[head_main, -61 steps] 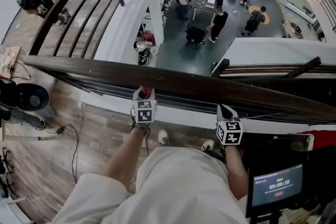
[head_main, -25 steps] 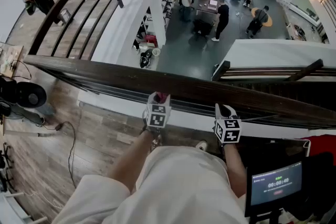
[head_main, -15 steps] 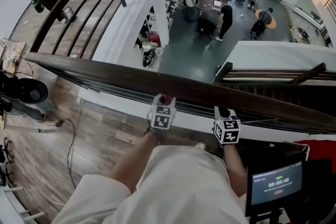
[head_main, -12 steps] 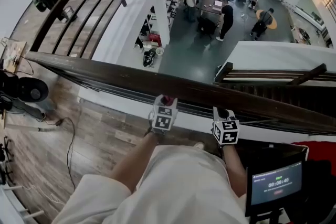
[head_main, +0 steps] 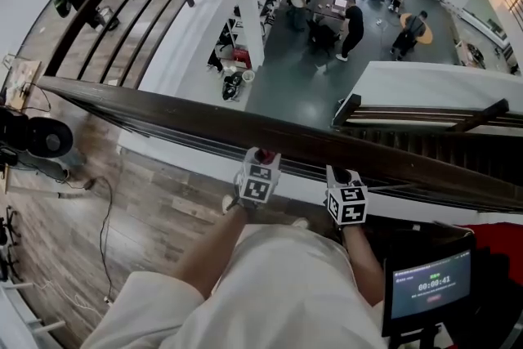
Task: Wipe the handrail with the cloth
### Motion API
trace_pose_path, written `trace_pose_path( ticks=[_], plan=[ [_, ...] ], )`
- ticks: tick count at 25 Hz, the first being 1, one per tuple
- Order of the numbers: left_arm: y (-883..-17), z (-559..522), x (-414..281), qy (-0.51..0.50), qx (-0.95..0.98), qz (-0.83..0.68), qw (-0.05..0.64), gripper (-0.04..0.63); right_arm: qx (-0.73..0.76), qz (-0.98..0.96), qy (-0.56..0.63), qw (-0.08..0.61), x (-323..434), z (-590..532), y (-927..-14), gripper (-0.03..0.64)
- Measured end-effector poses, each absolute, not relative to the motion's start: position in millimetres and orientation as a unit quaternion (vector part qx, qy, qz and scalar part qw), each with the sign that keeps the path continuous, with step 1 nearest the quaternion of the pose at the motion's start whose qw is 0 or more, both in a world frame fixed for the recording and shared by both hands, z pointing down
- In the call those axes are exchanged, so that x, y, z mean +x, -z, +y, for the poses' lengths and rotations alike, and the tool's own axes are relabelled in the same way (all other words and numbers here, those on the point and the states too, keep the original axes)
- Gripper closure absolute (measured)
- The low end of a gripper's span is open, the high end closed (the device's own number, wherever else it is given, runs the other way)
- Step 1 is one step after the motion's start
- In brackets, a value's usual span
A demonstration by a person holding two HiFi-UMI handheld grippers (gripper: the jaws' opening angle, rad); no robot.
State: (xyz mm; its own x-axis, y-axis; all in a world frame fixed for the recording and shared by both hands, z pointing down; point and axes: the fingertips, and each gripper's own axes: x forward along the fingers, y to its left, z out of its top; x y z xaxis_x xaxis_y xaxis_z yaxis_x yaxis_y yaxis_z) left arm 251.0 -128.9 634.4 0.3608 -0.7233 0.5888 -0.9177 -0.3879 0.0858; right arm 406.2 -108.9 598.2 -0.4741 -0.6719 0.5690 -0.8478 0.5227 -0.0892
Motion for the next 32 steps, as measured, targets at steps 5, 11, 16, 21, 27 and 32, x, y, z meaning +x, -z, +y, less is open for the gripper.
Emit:
trace_pose_path(
  ticks=[5, 11, 16, 21, 27, 32],
  plan=[
    [-634, -125, 270, -0.245, 0.805, -0.502, 0.2, 0.508, 0.441, -0.845, -0.175, 0.248, 417, -108, -597, 0.614],
    [-638, -123, 292, -0.256, 0.82, -0.485, 0.167, 0.508, 0.44, -0.845, -0.166, 0.253, 427, -115, -592, 0.614],
    [-644, -119, 292, -0.286, 0.825, -0.47, 0.129, 0.506, 0.446, -0.84, -0.165, 0.26, 417, -110, -594, 0.614],
    [-648, -121, 263, -0.282, 0.822, -0.475, 0.142, 0.506, 0.466, -0.829, -0.192, 0.243, 395, -109, -593, 0.614],
    [-647, -127, 226, -0.28, 0.823, -0.471, 0.151, 0.506, 0.476, -0.824, -0.189, 0.241, 369, -113, -587, 0.614],
    [-641, -134, 206, -0.277, 0.821, -0.474, 0.157, 0.506, 0.489, -0.817, -0.19, 0.238, 358, -119, -583, 0.614]
  ],
)
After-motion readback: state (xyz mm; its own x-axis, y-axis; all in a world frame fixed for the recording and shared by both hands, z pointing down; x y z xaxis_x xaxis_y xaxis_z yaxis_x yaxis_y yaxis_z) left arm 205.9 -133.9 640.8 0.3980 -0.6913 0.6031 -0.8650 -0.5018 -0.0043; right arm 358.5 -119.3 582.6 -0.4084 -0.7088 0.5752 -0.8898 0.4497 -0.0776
